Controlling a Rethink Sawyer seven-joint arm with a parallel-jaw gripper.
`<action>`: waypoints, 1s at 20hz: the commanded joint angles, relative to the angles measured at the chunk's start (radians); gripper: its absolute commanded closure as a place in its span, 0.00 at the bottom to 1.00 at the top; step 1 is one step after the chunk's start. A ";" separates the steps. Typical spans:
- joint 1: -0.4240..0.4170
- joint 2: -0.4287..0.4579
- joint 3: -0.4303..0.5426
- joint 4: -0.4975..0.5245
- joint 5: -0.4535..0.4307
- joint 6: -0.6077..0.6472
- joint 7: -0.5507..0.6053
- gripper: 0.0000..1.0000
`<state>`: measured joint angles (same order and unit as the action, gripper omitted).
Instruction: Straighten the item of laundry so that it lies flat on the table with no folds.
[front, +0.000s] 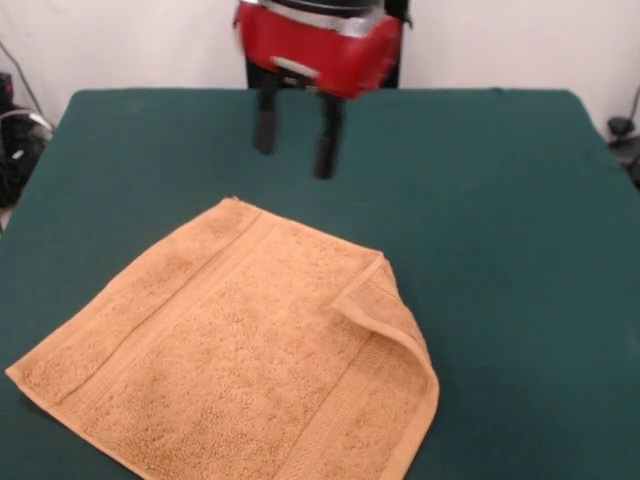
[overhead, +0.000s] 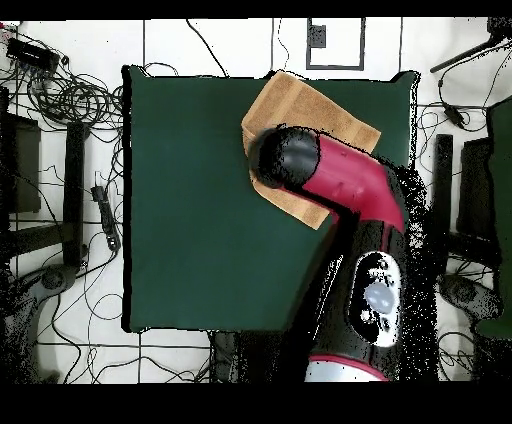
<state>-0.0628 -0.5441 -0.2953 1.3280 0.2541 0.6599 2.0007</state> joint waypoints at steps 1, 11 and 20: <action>-0.193 0.061 0.127 -0.113 -0.061 0.213 -0.139 0.00; -0.296 0.232 0.207 -0.398 -0.238 0.237 -0.275 0.00; -0.340 0.265 0.270 -0.451 -0.293 0.232 -0.287 0.00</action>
<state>-0.4229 -0.3529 -0.2232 0.9234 0.0123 0.7929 2.0001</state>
